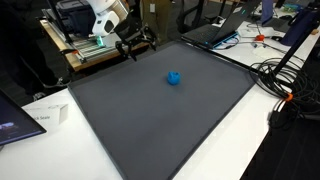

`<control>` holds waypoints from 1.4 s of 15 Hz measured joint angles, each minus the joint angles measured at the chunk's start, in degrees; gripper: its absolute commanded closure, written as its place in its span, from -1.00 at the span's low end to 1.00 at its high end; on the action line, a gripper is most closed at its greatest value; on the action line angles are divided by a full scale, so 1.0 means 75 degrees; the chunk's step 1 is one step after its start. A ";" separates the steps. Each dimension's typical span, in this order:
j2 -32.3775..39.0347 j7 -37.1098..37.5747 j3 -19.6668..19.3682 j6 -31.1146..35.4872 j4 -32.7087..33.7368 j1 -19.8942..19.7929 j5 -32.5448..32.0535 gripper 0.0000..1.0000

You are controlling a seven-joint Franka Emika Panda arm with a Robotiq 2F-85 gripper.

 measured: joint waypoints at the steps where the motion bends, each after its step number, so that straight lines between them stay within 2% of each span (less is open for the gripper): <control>1: 0.0087 -0.0014 0.0000 -0.0062 0.0023 -0.0034 0.0062 -1.00; 11: 0.0985 -0.1327 -0.0042 -0.1827 0.0648 -0.0873 0.1988 -1.00; 16: 0.1365 -0.1404 0.0017 -0.2153 0.0979 -0.0904 0.2224 -1.00; 21: 0.1893 -0.1286 0.0126 -0.2179 0.1673 -0.0822 0.2222 -1.00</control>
